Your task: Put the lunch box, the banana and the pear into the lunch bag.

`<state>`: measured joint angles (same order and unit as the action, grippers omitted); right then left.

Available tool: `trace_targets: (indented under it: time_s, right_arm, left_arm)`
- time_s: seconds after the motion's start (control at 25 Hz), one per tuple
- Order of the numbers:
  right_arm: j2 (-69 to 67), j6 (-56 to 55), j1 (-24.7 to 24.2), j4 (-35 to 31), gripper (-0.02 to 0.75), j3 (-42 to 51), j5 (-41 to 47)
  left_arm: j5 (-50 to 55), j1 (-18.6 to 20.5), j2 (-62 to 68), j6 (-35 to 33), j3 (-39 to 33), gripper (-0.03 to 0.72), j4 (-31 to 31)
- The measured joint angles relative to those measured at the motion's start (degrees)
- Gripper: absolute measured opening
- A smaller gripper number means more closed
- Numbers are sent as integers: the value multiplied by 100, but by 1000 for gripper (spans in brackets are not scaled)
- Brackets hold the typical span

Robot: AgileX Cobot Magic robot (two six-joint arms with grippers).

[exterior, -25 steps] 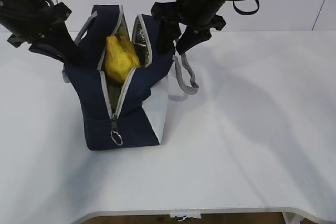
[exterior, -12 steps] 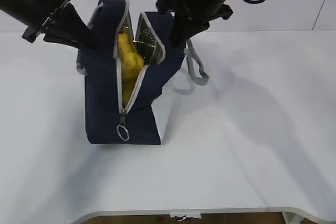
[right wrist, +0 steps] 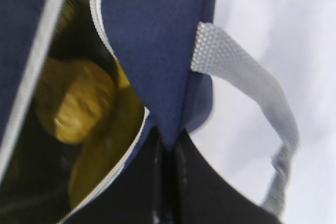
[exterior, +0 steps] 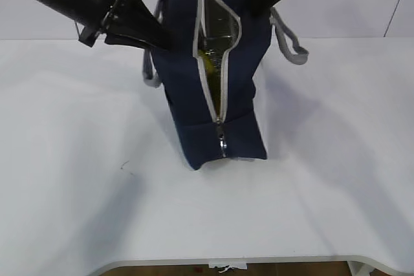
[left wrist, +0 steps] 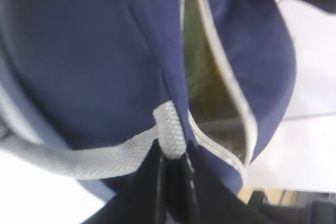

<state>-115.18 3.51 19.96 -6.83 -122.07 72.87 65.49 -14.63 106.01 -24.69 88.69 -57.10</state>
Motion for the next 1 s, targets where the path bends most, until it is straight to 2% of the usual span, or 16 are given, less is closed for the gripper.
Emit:
trace_targets:
  time_s: [0.2, 0.48, 0.56, 0.64, 0.68, 0.72, 0.76, 0.8, 0.84, 0.88, 0.92, 1.0]
  right_arm:
    - [24, -61, -205, 189, 2, 0, 25]
    - [-154, -84, -233, 209, 6, 0, 25]
    - [-168, -111, -233, 199, 34, 0, 25]
    - [-168, -176, -233, 199, 108, 0, 2]
    - [-168, -199, -233, 186, 177, 0, -12]
    - [-168, -223, -233, 186, 243, 0, -24]
    - [-168, -255, -233, 172, 297, 0, -26]
    - [-168, -299, -233, 137, 350, 0, -37]
    - [-157, -321, -233, 83, 382, 0, -40]
    - [-130, -351, -233, 28, 405, 0, -50]
    - [-102, -351, -233, -11, 416, 0, -50]
    - [6, -351, -233, -85, 426, 0, -50]
  left_arm:
    - [-429, -259, 0, -69, -11, 5, -49]
    - [-976, -596, 304, -454, -11, 5, -568]
    - [-989, -627, 321, -477, -11, 6, -607]
    - [-1063, -665, 328, -505, -11, 15, -647]
    - [-1076, -665, 328, -516, -11, 59, -694]
    - [-1076, -665, 328, -516, -11, 59, -694]
    - [-1076, -665, 328, -519, -11, 167, -733]
    - [-1034, -665, 328, -519, -11, 233, -750]
    - [-980, -665, 328, -519, -11, 289, -760]
    - [-980, -665, 328, -519, -11, 289, -760]
    - [-806, -665, 328, -519, -11, 391, -764]
    - [-633, -603, 304, -519, -11, 435, -741]
